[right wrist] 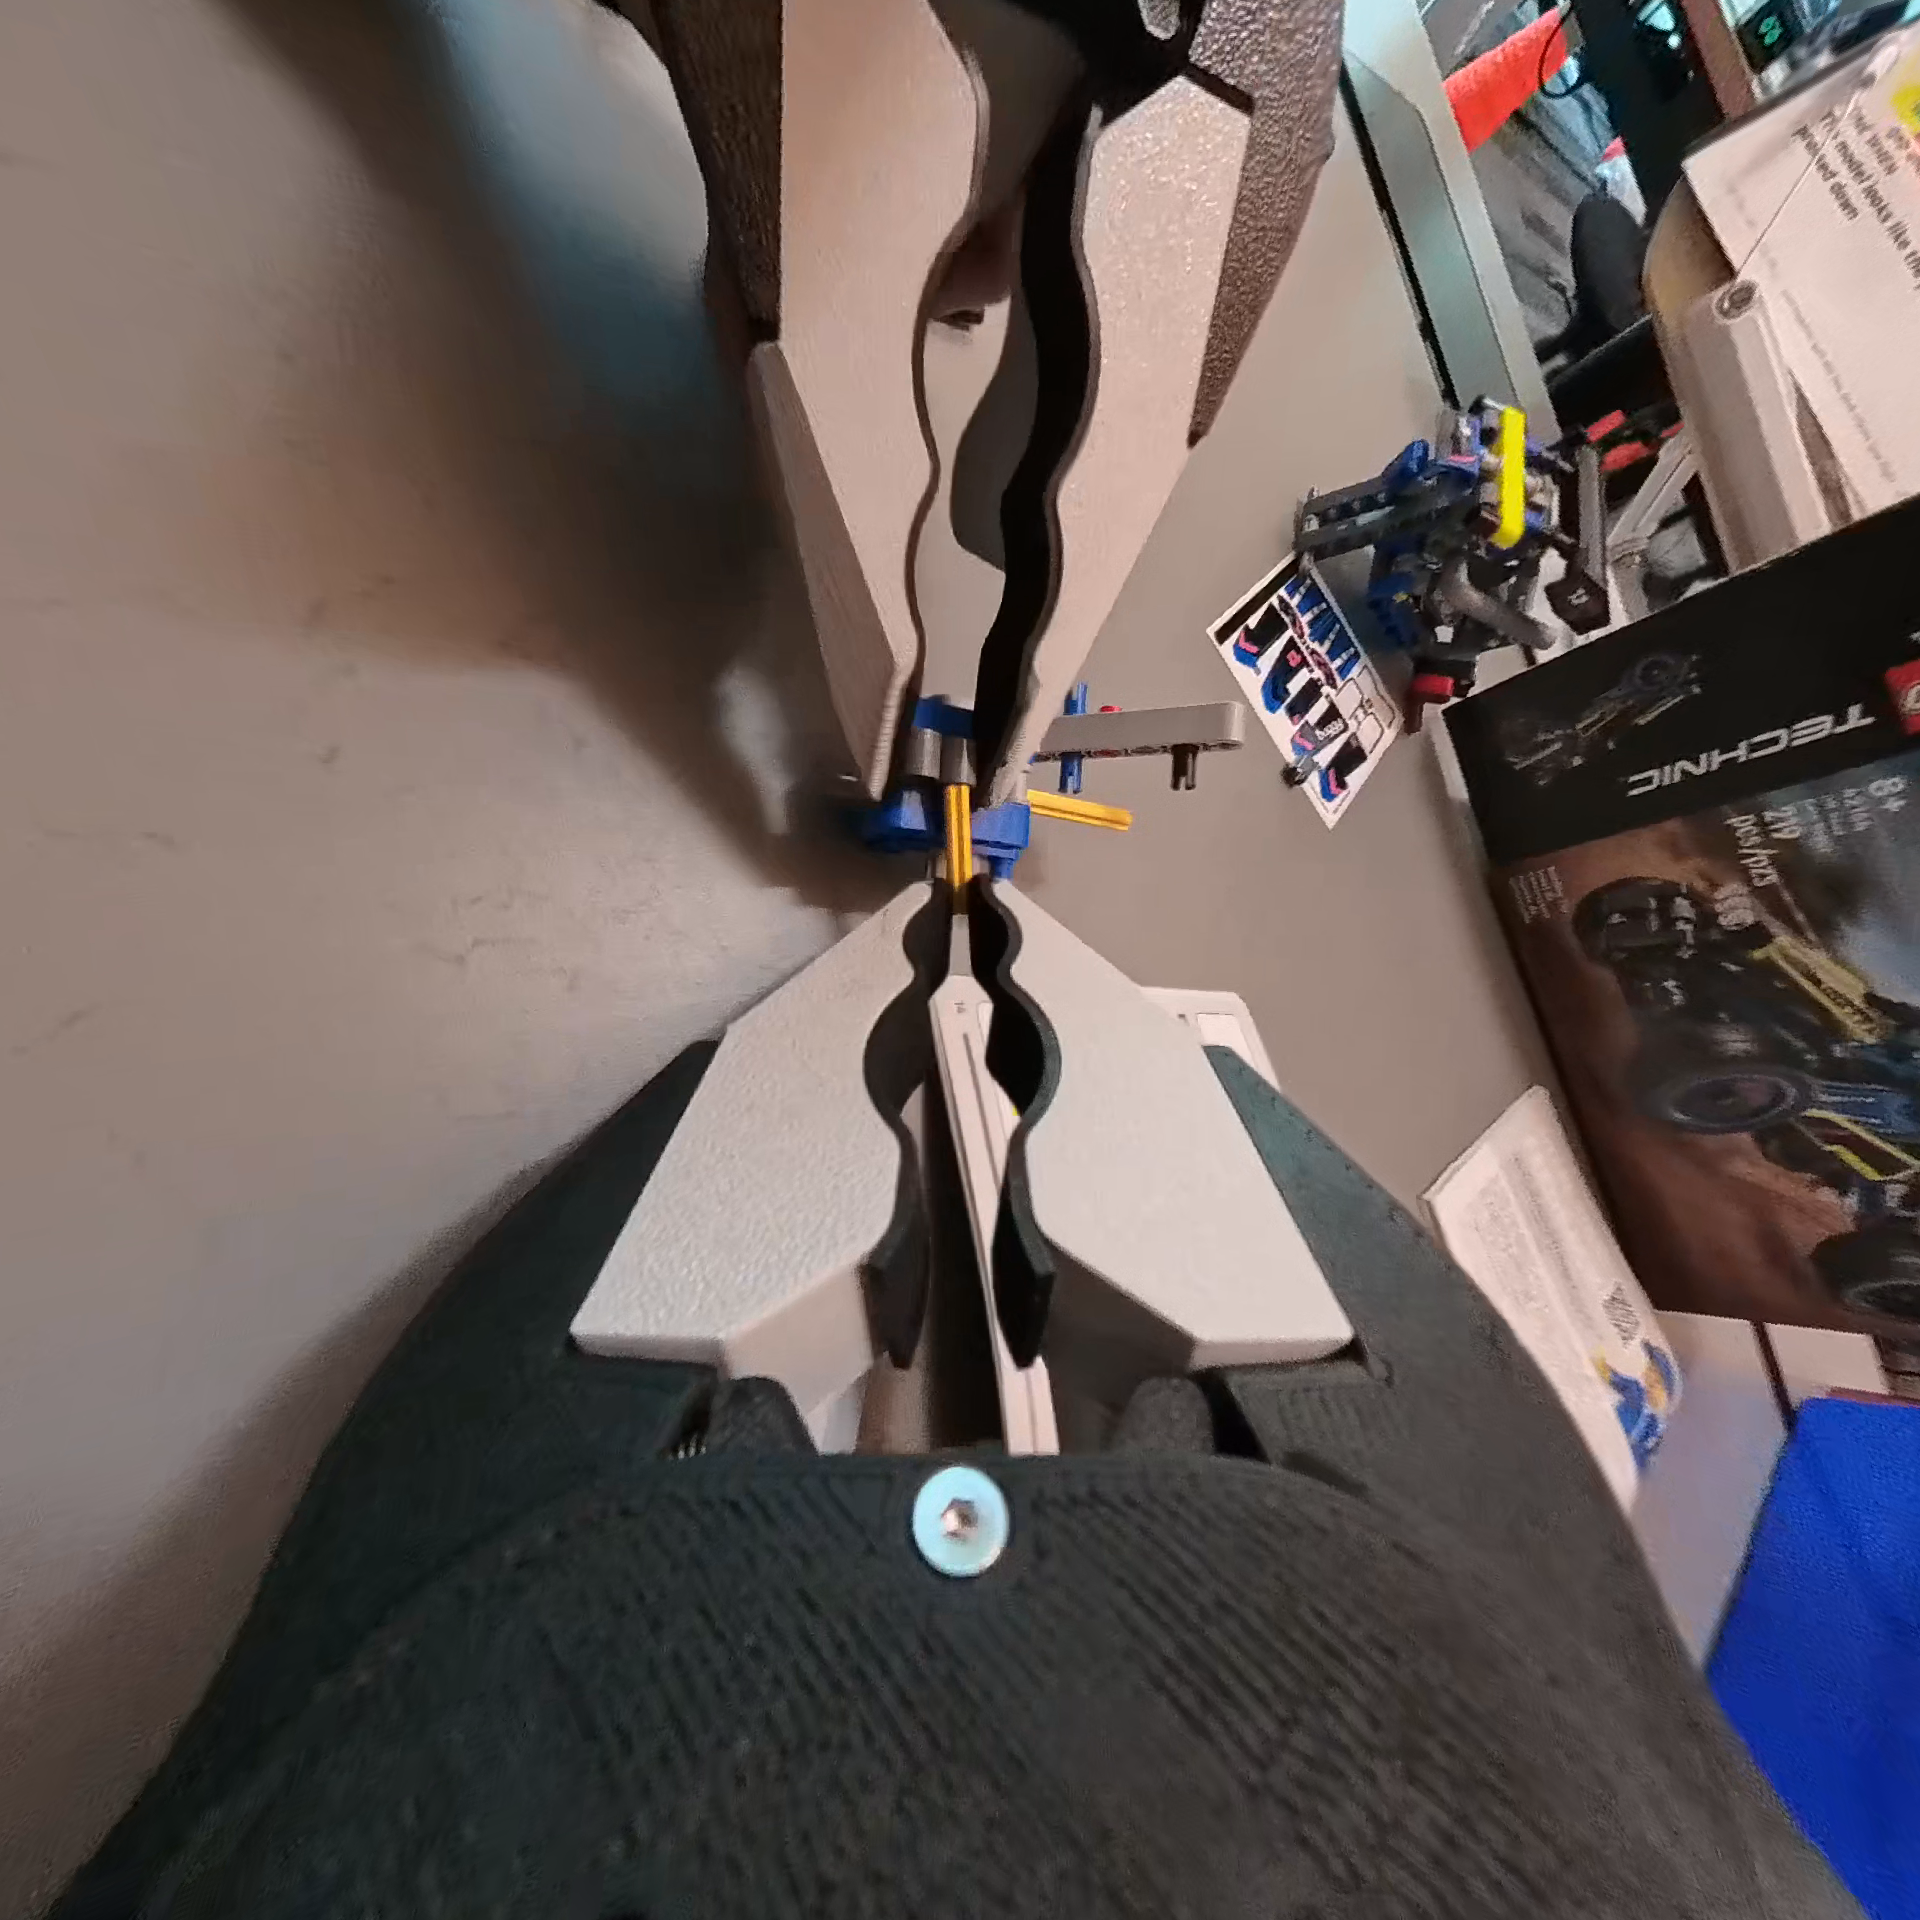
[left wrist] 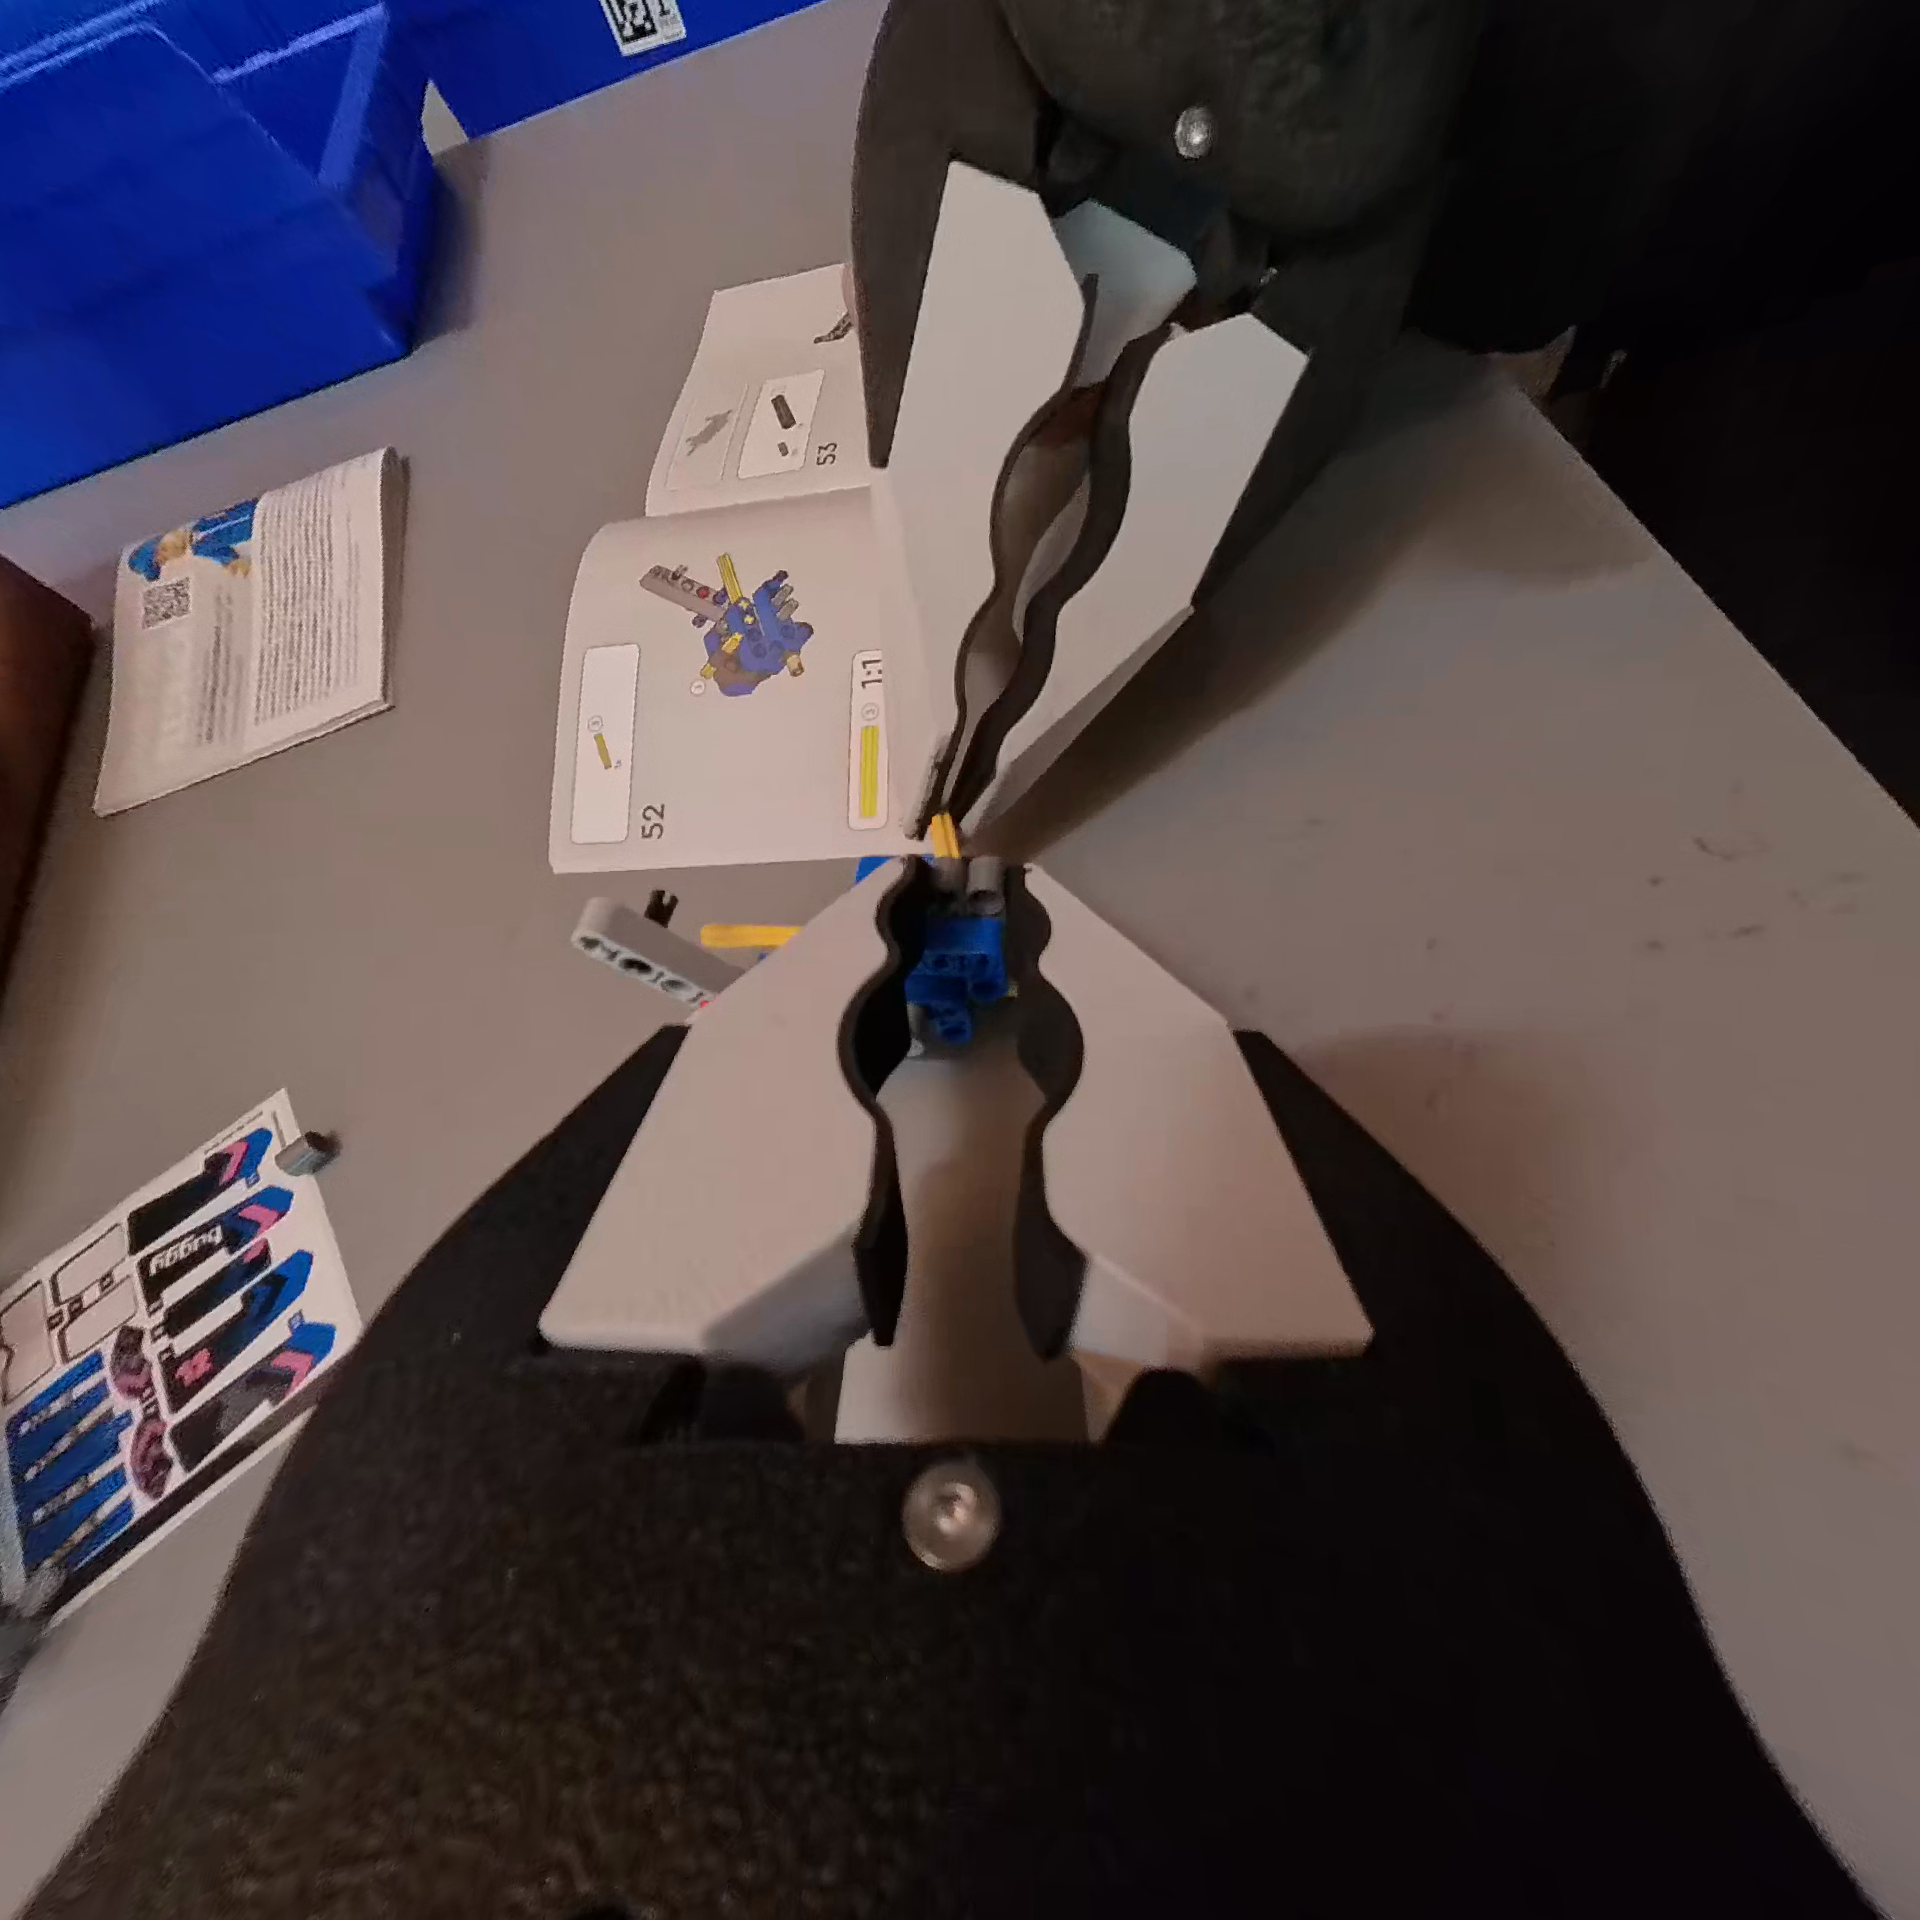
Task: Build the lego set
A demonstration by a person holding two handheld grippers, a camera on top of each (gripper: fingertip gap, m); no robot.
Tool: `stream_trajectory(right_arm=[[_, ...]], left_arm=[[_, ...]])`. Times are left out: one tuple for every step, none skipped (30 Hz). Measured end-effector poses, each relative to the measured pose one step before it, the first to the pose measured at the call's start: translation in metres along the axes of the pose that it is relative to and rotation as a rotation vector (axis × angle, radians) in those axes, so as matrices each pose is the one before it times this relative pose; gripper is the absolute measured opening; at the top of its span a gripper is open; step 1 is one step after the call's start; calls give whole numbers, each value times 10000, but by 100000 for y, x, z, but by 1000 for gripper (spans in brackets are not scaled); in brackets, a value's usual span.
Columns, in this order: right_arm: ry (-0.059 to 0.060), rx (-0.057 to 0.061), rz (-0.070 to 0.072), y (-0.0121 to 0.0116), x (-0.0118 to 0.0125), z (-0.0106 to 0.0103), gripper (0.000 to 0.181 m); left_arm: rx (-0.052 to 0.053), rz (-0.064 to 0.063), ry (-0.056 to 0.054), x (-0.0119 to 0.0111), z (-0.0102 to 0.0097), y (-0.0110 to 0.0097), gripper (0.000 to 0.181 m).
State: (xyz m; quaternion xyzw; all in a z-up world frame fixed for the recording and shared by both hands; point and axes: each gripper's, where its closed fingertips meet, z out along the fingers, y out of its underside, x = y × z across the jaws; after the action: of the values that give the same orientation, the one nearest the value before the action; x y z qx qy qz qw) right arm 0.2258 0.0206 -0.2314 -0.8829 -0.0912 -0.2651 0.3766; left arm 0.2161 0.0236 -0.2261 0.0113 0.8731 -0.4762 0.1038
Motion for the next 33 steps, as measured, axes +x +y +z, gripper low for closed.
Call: stream_trajectory(right_arm=[[-12, -166, -75, -30, -26, -125, 3], [14, -188, -47, -56, 65, -172, 3], [18, -121, -51, -146, 67, -140, 3], [-142, 466, 250, -1096, -123, -147, 3], [-174, 767, 645, -1736, -134, -52, 2], [128, -433, -51, 167, 208, 157, 3], [52, -470, -442, 244, 57, -131, 3], [166, -565, -313, 527, 272, -313, 3], [65, -252, -190, 460, 180, -343, 3], [-160, -107, 382, 528, -43, -254, 3], [-62, 29, 673, 582, 44, -138, 3], [-111, -49, 631, 780, -187, 4, 3], [116, -150, 544, 852, 3, 138, 3], [270, -181, 444, 701, 173, 212, 2], [-26, -107, 200, 382, -297, 308, 2], [-23, -102, 42, 206, -263, 380, 2], [149, 0, -143, 6, 16, 329, 2], [19, 114, -212, -132, -159, 255, 2], [-47, 133, -37, -155, -196, 207, 3], [20, 197, 12, -231, -48, 169, 3], [55, 175, -49, -183, -6, 90, 3], [79, -8, -45, 44, 74, 72, 2], [149, -18, -116, 66, 192, 49, 2], [63, -31, -129, 88, 57, 100, 2], [21, 16, -70, 39, -25, 113, 2], [-8, 106, -1, -60, -80, 108, 2], [-118, 98, 61, -45, -216, 94, 2], [-84, 32, 61, 11, -135, 63, 3], [49, -61, -45, 104, 75, 17, 2], [0, -84, -132, 86, 33, -22, 3], [-116, -35, -105, -35, -75, -41, 3], [54, 17, -56, -127, 184, -58, 2], [38, 61, -81, -182, 141, -63, 2]], left_arm=[[-28, 32, -69, -51, -32, 30, 12], [-61, 41, -132, -101, -22, 44, 12], [-143, 139, -242, -217, -6, 76, 12], [-143, 252, -195, -89, 105, 0, 13], [-52, 299, -18, 274, 250, -181, 12], [-88, 248, -113, 121, 232, -88, 12], [-106, 97, -149, -138, 79, 57, 12], [-15, -116, 34, -52, -25, -9, 12], [-7, -157, 1, -131, -125, 79, 12], [54, -55, 10, -59, -173, 94, 12], [95, -119, 42, -1, -142, 81, 12], [115, -176, 61, 6, -98, 34, 12], [117, -138, 71, 21, -43, -11, 12], [91, -69, 66, 43, -19, -18, 12], [50, -30, 65, 65, -14, -24, 12], [16, -42, 42, 62, -11, -25, 12], [3, -50, 22, 55, 19, -36, 12], [19, -1, 41, 100, 41, -68, 12], [28, 31, 22, 96, 54, -61, 12], [16, 34, -18, 49, 52, -51, 12], [0, 26, -15, 18, 33, -13, 12], [-7, 9, -1, 19, -8, -9, 12], [12, 0, -13, -10, -22, 13, 12], [49, -30, -9, -5, -19, -7, 12], [70, -79, 18, 6, 3, -37, 12], [66, -96, 50, 25, 16, -33, 12], [37, -53, 74, 67, -10, -11, 12], [4, -24, 56, 46, -41, 8, 13], [-3, -39, -5, -25, -45, 41, 13], [-16, -37, -30, -79, -33, 51, 14], [-14, -26, 0, -30, -12, 44, 15], [3, -22, 24, 6, -4, -2, 17], [-3, -7, -1, -6, 0, 5, 17]])
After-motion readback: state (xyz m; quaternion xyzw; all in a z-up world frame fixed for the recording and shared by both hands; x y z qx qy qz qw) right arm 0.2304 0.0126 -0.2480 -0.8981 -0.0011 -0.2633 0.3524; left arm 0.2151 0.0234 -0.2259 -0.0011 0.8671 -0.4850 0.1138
